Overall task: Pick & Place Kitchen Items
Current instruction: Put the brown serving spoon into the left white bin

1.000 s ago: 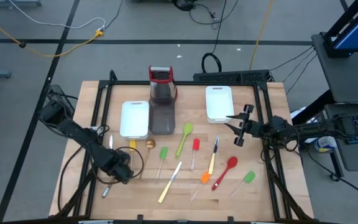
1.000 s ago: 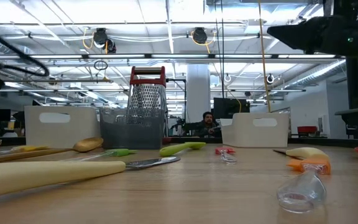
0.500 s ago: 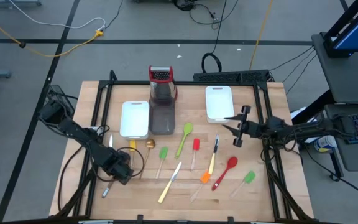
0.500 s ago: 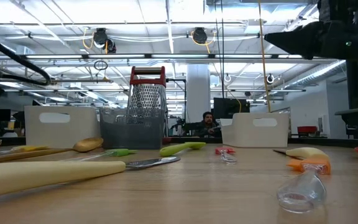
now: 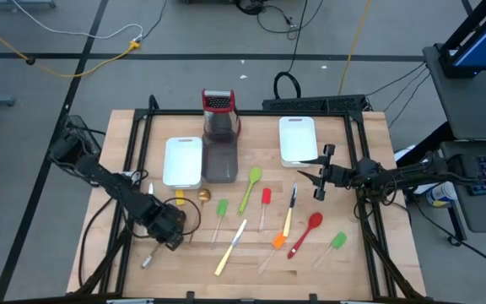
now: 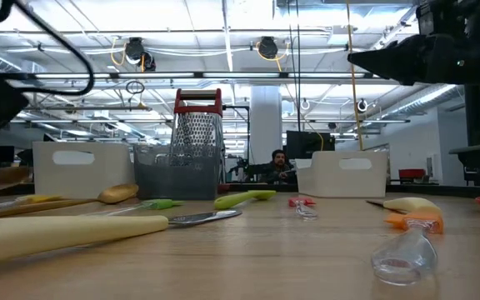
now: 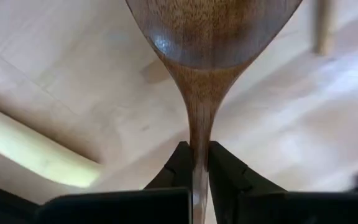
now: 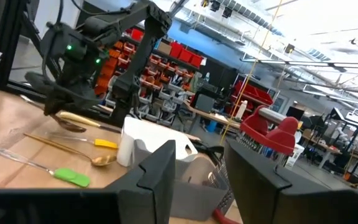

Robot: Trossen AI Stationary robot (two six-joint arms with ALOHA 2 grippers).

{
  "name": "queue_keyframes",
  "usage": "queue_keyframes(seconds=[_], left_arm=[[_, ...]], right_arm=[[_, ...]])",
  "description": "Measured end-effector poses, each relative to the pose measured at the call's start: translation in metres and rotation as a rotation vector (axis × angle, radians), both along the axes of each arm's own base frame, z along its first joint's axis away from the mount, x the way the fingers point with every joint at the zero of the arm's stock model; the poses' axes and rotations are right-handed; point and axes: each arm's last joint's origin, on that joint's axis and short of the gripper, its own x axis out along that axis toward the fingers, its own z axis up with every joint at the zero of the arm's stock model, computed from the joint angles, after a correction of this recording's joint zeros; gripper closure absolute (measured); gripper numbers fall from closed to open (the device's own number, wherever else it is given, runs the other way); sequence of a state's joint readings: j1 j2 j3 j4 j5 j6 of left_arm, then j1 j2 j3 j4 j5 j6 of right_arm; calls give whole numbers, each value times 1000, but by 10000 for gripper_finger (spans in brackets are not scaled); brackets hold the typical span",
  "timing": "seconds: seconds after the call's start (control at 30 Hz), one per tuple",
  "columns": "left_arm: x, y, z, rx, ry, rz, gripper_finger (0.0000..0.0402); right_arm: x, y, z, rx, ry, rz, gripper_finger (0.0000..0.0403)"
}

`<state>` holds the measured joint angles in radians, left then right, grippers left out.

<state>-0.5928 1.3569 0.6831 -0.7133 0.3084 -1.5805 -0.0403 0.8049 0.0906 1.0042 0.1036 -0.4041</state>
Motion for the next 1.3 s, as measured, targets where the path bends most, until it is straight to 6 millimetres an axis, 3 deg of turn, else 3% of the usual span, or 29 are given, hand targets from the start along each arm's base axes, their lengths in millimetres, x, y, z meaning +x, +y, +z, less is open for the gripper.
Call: queue_keyframes(seconds=[0.17,0.47,0.77,1.03,1.3], left_arm=[[9,3,29,-40,-108,30,383],[19,26,70,71,-158,119,387],[33,74,112,200,-187,96,385],[38,130,117,266,-233,-3,383],[36,189,106,305,-178,-29,382]], right_arm=[[2,0,0,0,-5,0,273],[3,0,0,-1,-12,0,273],[6,0,-3,47,1,12,273],[9,0,-7,141,13,31,273],[10,0,-10,212,23,47,273]])
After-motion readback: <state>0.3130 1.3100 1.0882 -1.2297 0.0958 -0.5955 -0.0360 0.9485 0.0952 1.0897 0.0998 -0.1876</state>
